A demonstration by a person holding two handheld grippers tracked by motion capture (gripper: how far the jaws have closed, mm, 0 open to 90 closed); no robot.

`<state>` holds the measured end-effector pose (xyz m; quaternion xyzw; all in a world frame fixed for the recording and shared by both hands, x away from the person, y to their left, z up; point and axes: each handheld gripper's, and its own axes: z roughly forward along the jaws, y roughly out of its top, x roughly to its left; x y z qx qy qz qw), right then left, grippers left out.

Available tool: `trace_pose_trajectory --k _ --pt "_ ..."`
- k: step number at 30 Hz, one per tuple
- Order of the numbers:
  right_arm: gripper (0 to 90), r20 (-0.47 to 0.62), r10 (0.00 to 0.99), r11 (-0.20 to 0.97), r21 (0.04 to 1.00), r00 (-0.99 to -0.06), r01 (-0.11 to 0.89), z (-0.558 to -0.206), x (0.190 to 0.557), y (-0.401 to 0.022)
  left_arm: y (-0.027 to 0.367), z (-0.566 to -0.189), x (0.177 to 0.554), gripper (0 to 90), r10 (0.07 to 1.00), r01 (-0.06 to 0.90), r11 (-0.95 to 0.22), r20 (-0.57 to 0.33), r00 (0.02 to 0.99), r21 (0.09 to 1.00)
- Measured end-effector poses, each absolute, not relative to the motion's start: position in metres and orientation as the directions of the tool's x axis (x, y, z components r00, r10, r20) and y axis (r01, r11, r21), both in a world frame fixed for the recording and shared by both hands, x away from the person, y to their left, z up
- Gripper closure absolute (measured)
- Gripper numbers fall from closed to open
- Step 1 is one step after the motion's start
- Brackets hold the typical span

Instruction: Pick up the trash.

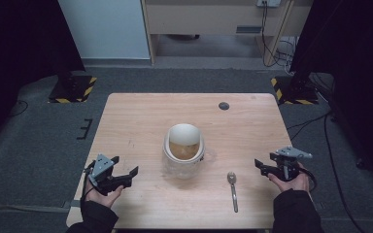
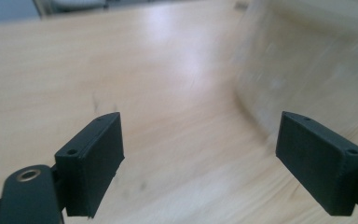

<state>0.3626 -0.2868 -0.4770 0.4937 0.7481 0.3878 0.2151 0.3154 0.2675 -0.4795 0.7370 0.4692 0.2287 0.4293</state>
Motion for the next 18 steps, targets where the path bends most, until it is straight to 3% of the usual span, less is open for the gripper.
trace_pose_trajectory --k 6,18 --pt "35.4 0.044 0.888 0.252 0.787 -0.459 0.563 -0.471 0.354 -0.271 0.269 -0.491 0.325 14.8 0.895 0.554 -0.2 -0.079 0.439 0.808" --pt "43.9 0.059 0.845 0.29 0.785 -0.532 0.547 -0.473 0.339 -0.239 0.272 -0.49 0.329 15.8 0.895 0.546 -0.184 -0.091 0.438 0.817"
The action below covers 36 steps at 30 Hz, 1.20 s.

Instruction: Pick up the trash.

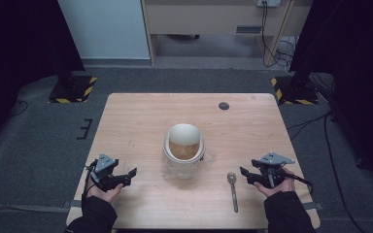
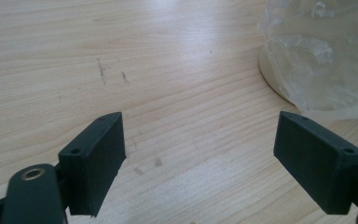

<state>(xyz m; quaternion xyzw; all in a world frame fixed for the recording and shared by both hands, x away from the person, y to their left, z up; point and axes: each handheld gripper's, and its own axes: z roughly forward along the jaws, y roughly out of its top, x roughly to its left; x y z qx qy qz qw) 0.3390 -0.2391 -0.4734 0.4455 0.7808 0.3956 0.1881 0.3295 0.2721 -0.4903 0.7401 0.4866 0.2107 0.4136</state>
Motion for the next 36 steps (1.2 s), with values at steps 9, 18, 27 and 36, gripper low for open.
trace_pose_trajectory --k 9,18,27,36 --pt "43.9 0.053 0.815 0.353 0.744 -0.577 0.567 -0.484 0.329 -0.219 0.274 -0.491 0.331 17.0 0.884 0.553 -0.162 -0.129 0.45 0.817" --pt "40.6 0.064 0.81 0.376 0.707 -0.583 0.6 -0.496 0.325 -0.211 0.275 -0.491 0.331 17.0 0.885 0.553 -0.158 -0.131 0.447 0.818" --pt "43.3 0.057 0.803 0.43 0.633 -0.593 0.643 -0.508 0.321 -0.202 0.275 -0.491 0.331 17.1 0.884 0.553 -0.16 -0.131 0.449 0.817" --pt "45.1 0.049 0.798 0.452 0.611 -0.601 0.65 -0.511 0.321 -0.197 0.273 -0.492 0.332 17.3 0.882 0.558 -0.173 -0.124 0.455 0.812"
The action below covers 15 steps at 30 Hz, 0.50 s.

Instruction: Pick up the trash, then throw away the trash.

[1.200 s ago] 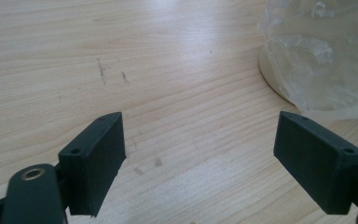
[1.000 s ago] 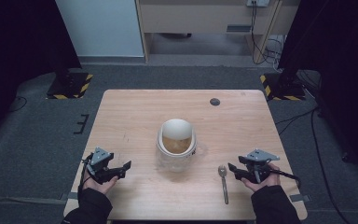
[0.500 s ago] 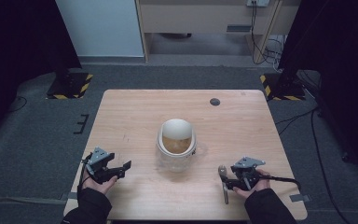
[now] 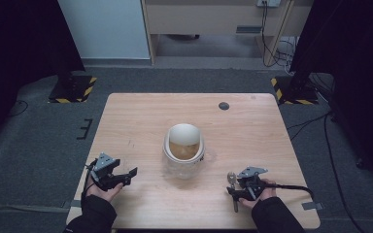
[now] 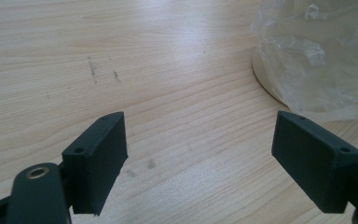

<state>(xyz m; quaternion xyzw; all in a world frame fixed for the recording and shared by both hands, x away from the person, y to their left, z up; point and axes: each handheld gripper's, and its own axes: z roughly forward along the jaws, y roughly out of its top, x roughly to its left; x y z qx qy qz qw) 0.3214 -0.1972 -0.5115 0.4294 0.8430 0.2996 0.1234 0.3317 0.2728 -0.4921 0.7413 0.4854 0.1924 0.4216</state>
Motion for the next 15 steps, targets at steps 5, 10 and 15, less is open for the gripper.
trace_pose_trajectory --k 5,10,15 --pt "47.6 0.044 0.795 0.463 0.602 -0.605 0.651 -0.5129 0.3221 -0.1969 0.2722 -0.4919 0.3321 17.3 0.88 0.555 -0.172 -0.126 0.457 0.814" --pt "56.0 0.028 0.791 0.479 0.592 -0.611 0.648 -0.5147 0.3224 -0.1973 0.2722 -0.4913 0.3317 17.3 0.879 0.553 -0.17 -0.128 0.459 0.816" --pt "75.4 0.01 0.781 0.498 0.593 -0.624 0.633 -0.5141 0.3246 -0.1998 0.2726 -0.4915 0.3318 17.4 0.88 0.555 -0.17 -0.128 0.457 0.815"
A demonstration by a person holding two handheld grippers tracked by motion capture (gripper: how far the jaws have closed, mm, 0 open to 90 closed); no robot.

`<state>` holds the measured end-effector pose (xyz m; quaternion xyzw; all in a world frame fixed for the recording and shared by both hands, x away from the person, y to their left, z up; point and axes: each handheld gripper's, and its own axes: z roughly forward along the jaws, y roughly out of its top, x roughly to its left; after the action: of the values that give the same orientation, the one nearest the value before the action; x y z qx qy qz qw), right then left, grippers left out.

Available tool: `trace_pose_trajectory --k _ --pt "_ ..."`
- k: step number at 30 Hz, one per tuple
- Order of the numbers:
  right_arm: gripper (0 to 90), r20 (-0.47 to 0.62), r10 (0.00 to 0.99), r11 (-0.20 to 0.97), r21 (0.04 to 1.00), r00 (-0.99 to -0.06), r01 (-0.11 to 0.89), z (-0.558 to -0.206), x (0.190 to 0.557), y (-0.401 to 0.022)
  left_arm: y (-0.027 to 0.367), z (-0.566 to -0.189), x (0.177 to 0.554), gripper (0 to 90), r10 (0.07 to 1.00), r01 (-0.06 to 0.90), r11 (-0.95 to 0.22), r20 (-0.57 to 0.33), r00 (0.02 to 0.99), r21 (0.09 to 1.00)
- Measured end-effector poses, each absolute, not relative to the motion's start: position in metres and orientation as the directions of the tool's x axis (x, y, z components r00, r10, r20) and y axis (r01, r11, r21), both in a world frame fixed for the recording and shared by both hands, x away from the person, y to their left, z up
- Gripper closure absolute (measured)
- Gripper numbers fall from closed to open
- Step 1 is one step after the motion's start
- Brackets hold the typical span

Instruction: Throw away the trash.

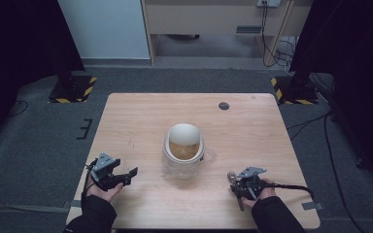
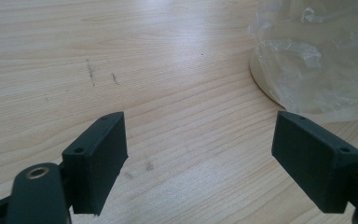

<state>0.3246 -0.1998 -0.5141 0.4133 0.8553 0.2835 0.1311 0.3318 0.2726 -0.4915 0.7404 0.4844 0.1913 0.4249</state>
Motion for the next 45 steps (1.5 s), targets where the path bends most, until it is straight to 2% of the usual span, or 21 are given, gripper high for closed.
trace_pose_trajectory --k 2,6,12,25,45 --pt "79.8 0.009 0.768 0.511 0.594 -0.641 0.621 -0.514 0.326 -0.2 0.273 -0.491 0.332 17.5 0.88 0.553 -0.169 -0.128 0.458 0.816" --pt "80.0 0.004 0.765 0.515 0.598 -0.644 0.615 -0.514 0.33 -0.202 0.272 -0.491 0.332 17.5 0.878 0.55 -0.173 -0.126 0.462 0.817" --pt "80.0 0.018 0.783 0.45 0.674 -0.622 0.586 -0.505 0.333 -0.209 0.272 -0.49 0.332 17.6 0.879 0.547 -0.174 -0.121 0.461 0.819" --pt "80.0 0.046 0.769 0.311 0.845 -0.638 0.435 -0.478 0.344 -0.229 0.261 -0.485 0.33 18.3 0.852 0.504 -0.183 -0.12 0.509 0.844" --pt "79.9 0.094 0.716 0.104 0.966 -0.692 0.239 -0.439 0.347 -0.246 0.253 -0.464 0.322 18.0 0.84 0.39 -0.121 -0.116 0.53 0.913"
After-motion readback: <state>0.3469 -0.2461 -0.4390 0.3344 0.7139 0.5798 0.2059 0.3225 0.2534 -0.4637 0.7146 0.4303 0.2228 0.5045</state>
